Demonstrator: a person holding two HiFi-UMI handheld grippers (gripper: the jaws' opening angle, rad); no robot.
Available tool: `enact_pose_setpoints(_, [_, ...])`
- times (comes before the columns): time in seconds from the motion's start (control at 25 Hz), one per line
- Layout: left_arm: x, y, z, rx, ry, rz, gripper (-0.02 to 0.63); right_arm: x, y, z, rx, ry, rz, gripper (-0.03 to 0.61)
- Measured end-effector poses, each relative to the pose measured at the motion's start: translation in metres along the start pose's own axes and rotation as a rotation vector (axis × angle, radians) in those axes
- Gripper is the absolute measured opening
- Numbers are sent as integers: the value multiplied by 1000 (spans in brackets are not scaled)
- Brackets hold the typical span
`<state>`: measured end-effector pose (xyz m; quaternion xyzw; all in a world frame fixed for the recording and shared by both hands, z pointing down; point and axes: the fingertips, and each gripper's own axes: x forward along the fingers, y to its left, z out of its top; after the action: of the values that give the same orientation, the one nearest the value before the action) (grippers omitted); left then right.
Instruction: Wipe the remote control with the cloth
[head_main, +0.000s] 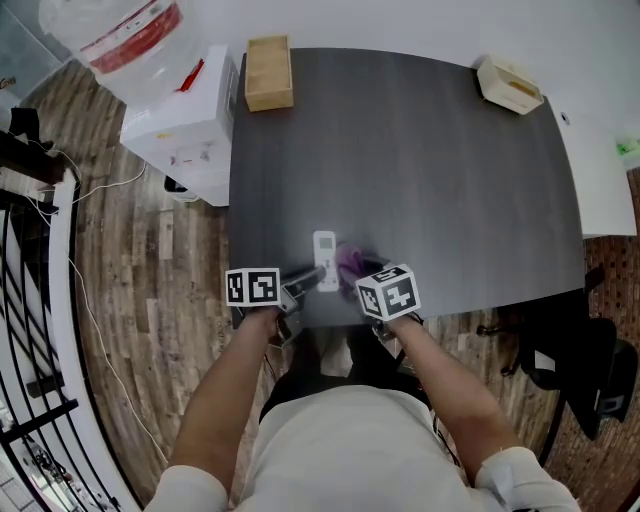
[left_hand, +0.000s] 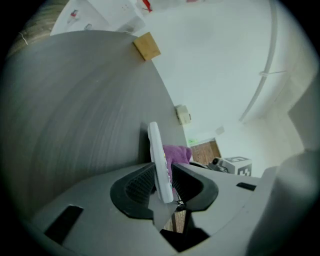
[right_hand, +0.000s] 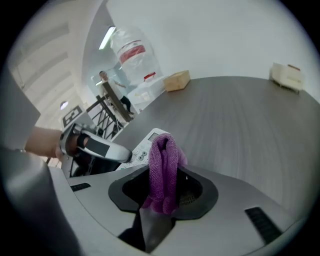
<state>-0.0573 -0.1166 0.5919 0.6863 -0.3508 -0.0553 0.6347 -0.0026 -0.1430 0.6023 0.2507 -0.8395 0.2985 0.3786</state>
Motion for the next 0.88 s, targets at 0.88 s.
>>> enact_pose_setpoints(0.88, [-3, -17, 6, -195, -104, -172, 78, -27, -45, 70, -189, -106, -85, 123])
